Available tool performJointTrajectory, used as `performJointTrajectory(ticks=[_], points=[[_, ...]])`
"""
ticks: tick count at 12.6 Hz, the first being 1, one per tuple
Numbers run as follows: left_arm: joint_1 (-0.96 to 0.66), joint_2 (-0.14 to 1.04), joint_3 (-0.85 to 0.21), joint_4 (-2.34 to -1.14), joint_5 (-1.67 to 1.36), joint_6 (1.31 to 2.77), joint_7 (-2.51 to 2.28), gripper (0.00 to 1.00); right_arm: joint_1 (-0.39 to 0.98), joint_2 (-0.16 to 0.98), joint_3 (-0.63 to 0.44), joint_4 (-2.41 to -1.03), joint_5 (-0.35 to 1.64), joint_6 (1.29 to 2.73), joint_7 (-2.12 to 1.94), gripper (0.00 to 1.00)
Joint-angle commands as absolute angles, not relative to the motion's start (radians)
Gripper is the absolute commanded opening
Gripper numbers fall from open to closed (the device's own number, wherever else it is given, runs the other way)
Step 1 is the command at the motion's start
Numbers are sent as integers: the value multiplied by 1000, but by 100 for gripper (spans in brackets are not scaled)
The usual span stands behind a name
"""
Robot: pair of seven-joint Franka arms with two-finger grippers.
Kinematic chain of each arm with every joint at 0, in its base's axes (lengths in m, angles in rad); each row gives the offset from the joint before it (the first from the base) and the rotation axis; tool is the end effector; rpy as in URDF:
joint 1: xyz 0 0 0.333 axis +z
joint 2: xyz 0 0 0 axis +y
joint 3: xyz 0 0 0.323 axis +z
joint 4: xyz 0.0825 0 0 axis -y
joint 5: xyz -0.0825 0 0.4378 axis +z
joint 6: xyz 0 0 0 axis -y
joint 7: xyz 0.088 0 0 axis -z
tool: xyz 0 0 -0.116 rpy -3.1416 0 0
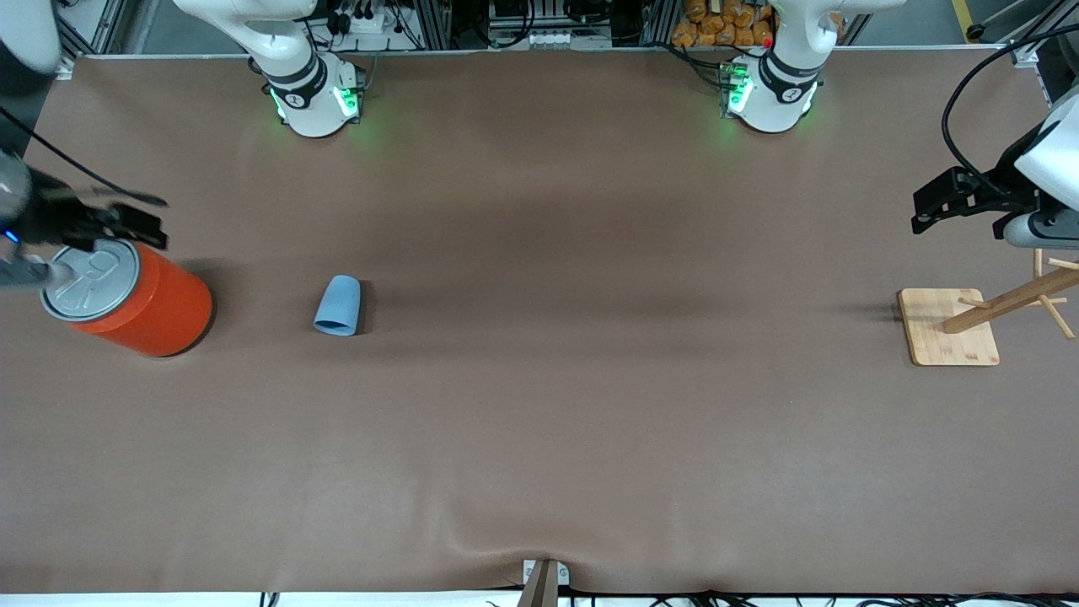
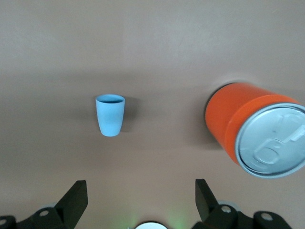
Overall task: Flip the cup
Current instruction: 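Reach the right gripper to the blue cup and grasp it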
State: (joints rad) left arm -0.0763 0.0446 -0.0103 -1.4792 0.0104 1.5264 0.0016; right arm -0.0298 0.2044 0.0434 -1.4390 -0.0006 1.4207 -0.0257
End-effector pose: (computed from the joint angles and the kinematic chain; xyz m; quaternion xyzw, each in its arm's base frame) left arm 0.6164 -0.0521 0.6392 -0.9990 0.0438 -0.0015 0.0049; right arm 0.6491 0.0062 0.5506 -0.9936 -0.0196 0.1110 0.0048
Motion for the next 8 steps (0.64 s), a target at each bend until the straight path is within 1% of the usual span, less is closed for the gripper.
performJointTrajectory(ticks=[1, 2, 3, 5, 6, 8], points=[[-71, 51, -11, -1465, 2, 1526, 23, 100, -23, 291, 51, -1414, -17, 1422, -61, 100], [-71, 51, -11, -1465, 2, 1526, 23, 100, -18, 319, 51, -1408, -35, 1425, -63, 100], [-71, 51, -11, -1465, 3, 1526, 23, 100, -23, 322, 52, -1419, -41, 1445, -61, 100], [-71, 51, -11, -1465, 5, 1526, 23, 100, -43, 333, 51, -1469, -31, 1556, -66, 100], [-71, 51, -11, -1465, 2, 1526, 23, 100, -87, 362, 49, -1467, -15, 1571, -134, 100], [-71, 52, -11, -1465, 3, 1526, 23, 100, -94, 359, 46, -1488, 46, 1569, -163, 100]])
